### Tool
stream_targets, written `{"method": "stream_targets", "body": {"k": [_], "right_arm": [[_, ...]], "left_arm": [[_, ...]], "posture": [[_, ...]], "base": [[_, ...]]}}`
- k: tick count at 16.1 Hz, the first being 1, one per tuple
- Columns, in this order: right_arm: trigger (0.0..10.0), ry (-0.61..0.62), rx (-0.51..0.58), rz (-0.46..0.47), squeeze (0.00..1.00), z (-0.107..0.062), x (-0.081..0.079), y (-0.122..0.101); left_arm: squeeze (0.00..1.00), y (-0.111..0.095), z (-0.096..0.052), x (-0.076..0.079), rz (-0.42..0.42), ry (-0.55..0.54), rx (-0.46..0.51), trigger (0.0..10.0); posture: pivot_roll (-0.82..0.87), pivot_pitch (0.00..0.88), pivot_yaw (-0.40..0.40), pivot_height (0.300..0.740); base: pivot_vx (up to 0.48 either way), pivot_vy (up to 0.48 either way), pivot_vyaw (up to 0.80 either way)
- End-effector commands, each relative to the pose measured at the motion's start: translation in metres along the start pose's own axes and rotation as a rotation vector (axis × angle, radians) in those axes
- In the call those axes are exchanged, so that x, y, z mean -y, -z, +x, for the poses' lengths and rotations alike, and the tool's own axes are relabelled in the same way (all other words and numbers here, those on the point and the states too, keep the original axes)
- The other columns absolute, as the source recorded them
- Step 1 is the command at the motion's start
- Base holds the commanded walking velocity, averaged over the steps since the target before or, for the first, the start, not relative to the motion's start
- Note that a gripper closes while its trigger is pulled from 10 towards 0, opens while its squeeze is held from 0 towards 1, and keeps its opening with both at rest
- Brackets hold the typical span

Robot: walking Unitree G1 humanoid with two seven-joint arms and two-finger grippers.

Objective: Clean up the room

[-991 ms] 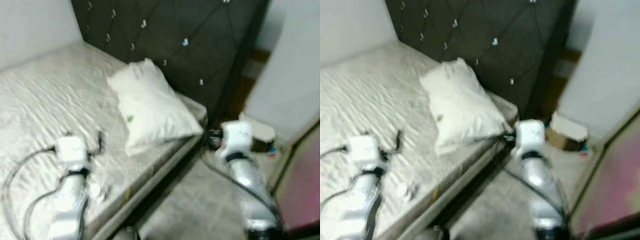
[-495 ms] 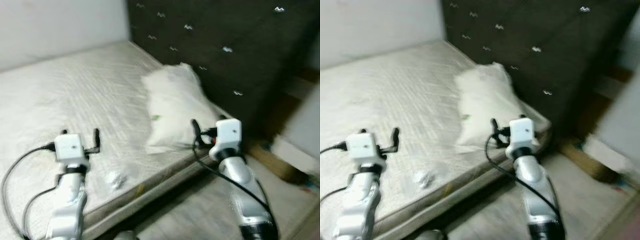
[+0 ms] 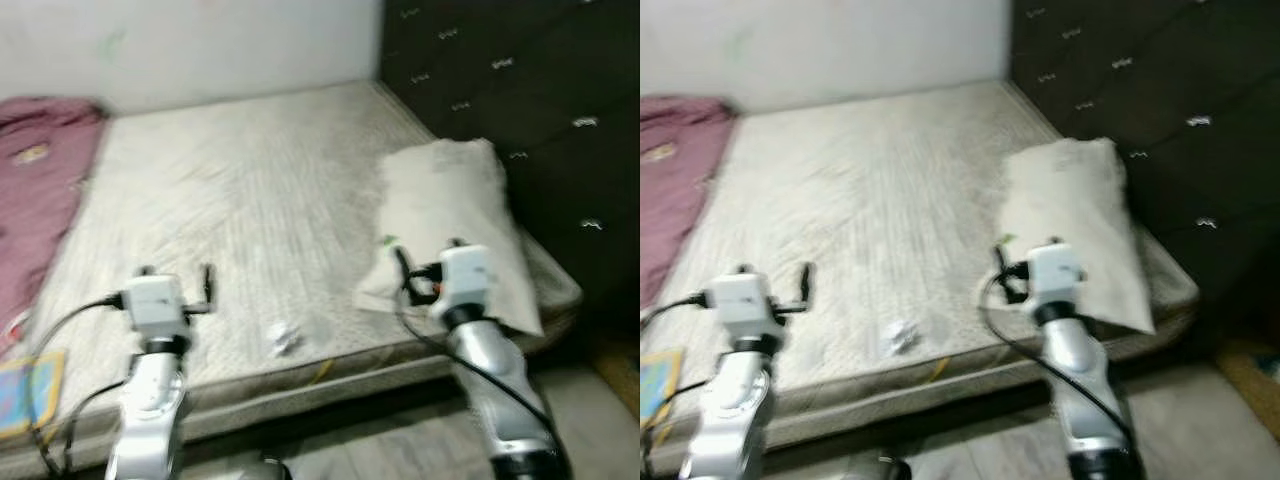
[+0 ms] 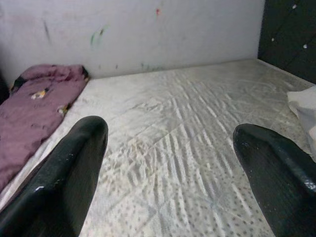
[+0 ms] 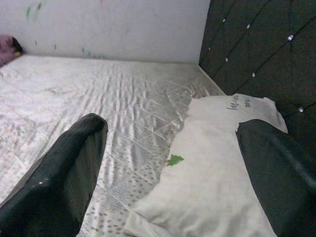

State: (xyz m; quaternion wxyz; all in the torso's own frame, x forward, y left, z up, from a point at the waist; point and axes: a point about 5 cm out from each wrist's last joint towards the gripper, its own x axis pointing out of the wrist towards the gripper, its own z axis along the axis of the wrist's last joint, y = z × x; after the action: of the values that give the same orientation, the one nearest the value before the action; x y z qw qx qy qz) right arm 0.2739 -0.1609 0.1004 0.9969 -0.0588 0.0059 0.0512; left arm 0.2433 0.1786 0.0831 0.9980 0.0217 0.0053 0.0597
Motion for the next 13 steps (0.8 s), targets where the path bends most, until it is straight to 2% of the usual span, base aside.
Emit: {"method": "stream_targets", "body": {"k": [1,7,10,13], "right_arm": [[10.0,-0.018,0.016,0.015,0.0,0.0021,-0.0061,-0.0029],[10.0,-0.018,0.018,0.02,0.0,0.003,-0.006,-0.0035],[10.0,-0.019,0.019,0.024,0.0,0.0029,-0.0064,-0.0038],[10.0,-0.016,0.015,0.026,0.0,0.0023,-0.0057,-0.0026]], "left_arm": [[0.0,-0.0024,0.0018,-0.0073,0.021,-0.021,0.009,10.0],[0.0,-0.0018,0.0022,-0.0068,0.017,-0.021,0.004,10.0],[0.0,-0.0016,0.0027,-0.0066,0.009,-0.011,-0.002,10.0],[0.0,-0.0012,0.0023,-0.0062,0.007,-0.003,-0.005,10.0]], "posture": [[0.06,0.0,0.008,0.74],[0.05,0.0,0.008,0.74],[0.05,0.0,0.009,0.74],[0.05,0.0,0.011,0.74]], "base": [[0.0,0.0,0.8],[0.0,0.0,0.8],[0.0,0.0,0.46],[0.0,0.0,0.0]]}}
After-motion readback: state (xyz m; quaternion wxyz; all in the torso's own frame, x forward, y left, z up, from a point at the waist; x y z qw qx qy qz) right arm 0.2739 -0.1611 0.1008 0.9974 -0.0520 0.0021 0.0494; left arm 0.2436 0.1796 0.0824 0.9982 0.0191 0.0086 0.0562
